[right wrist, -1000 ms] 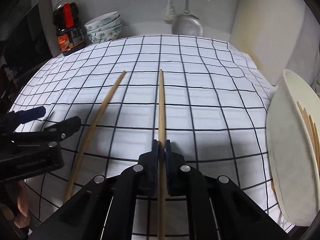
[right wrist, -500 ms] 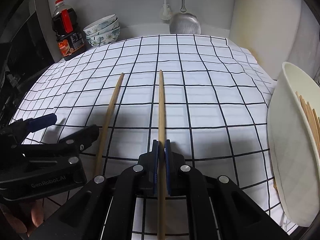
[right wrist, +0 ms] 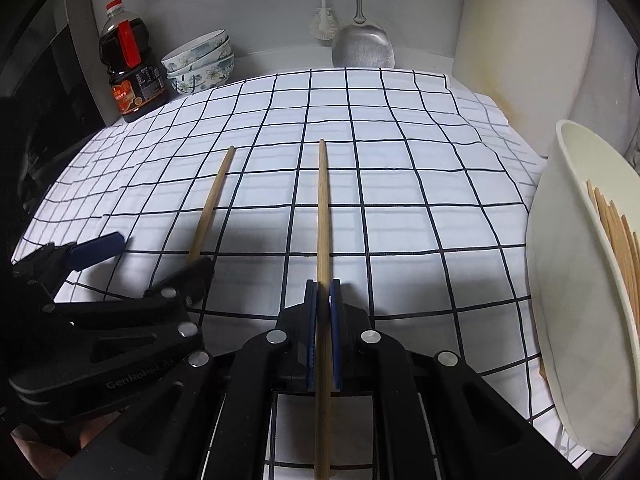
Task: Organize utensils
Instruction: 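Carry both held chopsticks over the cream basin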
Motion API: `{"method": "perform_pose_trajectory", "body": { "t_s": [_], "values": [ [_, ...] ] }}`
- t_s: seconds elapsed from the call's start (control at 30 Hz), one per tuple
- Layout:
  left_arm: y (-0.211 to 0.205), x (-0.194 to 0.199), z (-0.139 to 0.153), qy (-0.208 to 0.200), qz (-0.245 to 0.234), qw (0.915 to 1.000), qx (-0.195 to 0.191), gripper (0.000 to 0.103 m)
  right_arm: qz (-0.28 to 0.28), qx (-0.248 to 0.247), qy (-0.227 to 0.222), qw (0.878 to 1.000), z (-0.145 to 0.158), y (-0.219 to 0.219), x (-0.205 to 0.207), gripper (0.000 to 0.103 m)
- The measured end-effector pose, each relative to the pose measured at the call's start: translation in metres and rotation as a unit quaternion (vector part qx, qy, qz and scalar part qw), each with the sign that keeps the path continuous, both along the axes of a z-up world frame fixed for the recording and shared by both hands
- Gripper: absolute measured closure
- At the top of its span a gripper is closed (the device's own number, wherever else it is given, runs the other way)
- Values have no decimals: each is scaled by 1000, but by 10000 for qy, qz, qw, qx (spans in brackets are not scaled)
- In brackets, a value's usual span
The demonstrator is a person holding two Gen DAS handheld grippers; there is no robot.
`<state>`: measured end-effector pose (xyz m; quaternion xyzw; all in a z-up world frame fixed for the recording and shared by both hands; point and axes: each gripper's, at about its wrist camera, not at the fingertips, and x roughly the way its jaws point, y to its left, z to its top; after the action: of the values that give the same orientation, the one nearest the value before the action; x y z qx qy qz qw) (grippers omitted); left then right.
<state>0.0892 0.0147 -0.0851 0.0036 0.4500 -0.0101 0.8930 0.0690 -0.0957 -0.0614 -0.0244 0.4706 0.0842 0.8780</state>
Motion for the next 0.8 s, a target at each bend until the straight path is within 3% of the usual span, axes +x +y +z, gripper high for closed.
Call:
{"method": "perform_pose_trajectory", "body": {
  "t_s": [0.07,0.1,0.13,0.17,0.43,0.8],
  "values": [
    [-4,-4,3,-82,-96,9999,-28,63,19,-66,-25,10000,0,2,-1,97],
    [-5,-5,4,-111,-142,9998,-47,72,31,-56,-23,10000,0,2,-1,97],
    [-6,-6,5,-117,-183,9997,-81,88,28,-35,-20,10000,0,2,-1,97],
    [-6,-7,5,-109,-218,9996,-139,94,25,-26,-25,10000,0,1,-1,97],
    [8,-13,11,-15,-308,9974,-646,96,21,143,-93,9999,7,-1,-4,97],
    [0,-28,66,-631,-603,9934,-740,96,-179,364,-677,9969,56,-16,-24,97]
  ]
}}
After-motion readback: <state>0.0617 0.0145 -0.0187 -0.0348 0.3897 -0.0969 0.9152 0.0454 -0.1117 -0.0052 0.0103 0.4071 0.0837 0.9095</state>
